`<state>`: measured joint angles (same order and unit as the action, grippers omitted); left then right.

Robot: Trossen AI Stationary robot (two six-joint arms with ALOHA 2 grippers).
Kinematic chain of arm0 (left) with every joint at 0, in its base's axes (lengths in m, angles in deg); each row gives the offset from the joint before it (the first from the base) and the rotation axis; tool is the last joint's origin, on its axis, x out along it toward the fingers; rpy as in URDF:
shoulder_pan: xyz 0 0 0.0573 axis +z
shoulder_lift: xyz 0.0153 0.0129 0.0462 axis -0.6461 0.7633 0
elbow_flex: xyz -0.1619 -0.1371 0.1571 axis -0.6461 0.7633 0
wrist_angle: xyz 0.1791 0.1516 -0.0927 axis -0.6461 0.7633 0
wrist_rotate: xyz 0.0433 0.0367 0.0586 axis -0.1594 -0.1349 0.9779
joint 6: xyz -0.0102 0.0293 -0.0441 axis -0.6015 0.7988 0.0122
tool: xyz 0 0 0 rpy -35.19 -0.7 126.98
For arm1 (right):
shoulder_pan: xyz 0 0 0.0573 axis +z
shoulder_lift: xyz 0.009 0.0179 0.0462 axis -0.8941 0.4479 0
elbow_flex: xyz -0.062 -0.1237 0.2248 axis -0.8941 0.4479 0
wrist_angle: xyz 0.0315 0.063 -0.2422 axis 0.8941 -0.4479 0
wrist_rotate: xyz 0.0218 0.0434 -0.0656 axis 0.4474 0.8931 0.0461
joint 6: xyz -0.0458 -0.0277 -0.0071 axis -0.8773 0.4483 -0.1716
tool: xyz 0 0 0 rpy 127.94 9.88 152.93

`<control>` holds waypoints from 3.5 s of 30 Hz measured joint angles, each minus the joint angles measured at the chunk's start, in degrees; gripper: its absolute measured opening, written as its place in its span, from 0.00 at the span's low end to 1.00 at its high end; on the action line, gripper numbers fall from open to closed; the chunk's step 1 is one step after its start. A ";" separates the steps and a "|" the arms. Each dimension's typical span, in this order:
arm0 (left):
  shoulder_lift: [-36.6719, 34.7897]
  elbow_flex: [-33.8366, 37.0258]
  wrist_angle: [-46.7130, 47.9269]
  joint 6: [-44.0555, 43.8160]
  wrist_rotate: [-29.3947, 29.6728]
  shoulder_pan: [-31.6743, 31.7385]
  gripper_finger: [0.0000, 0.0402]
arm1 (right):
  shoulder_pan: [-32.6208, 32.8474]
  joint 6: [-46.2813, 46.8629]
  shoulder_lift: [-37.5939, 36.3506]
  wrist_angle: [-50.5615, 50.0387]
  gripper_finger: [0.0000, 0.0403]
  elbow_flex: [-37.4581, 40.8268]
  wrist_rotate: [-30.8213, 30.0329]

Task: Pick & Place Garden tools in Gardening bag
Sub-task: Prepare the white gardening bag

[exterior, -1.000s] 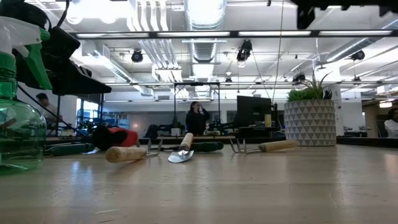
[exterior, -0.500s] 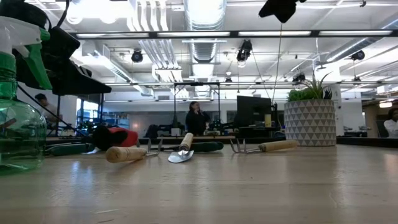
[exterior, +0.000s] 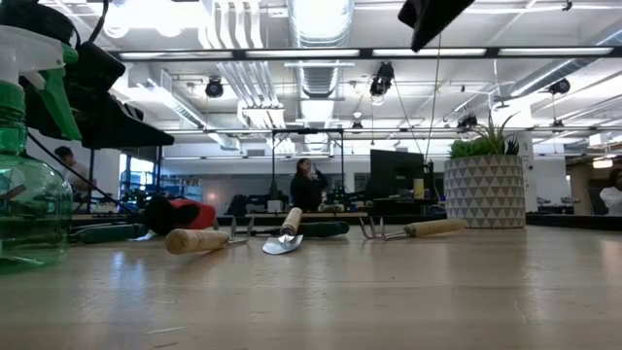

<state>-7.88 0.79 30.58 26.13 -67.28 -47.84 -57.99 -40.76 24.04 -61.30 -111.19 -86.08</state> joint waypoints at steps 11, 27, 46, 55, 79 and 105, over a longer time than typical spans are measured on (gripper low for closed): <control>0.00 -0.01 0.00 0.01 0.01 0.02 0.01 | 1.84 14.94 0.98 -18.76 0.02 1.36 1.93; 0.00 0.00 0.01 0.00 0.00 0.00 0.01 | 19.74 41.11 -12.40 -20.13 0.02 8.50 4.14; 0.00 0.00 0.02 0.01 -0.01 0.00 0.01 | 34.83 62.96 -14.09 -28.48 0.02 11.86 4.66; -0.02 0.00 0.25 0.01 0.00 0.01 0.01 | 34.76 65.89 -14.50 -28.86 0.02 15.96 5.17; -0.01 -0.02 0.15 0.00 -0.01 0.00 0.01 | 36.83 66.41 -14.55 -28.91 0.36 20.40 11.97; -0.02 -0.01 0.17 0.01 -0.01 0.00 0.01 | 40.12 69.30 -14.33 -23.27 0.33 26.74 9.45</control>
<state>-7.90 0.77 30.76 26.14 -67.28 -47.84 -17.88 28.54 9.71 -84.56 -84.45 -76.63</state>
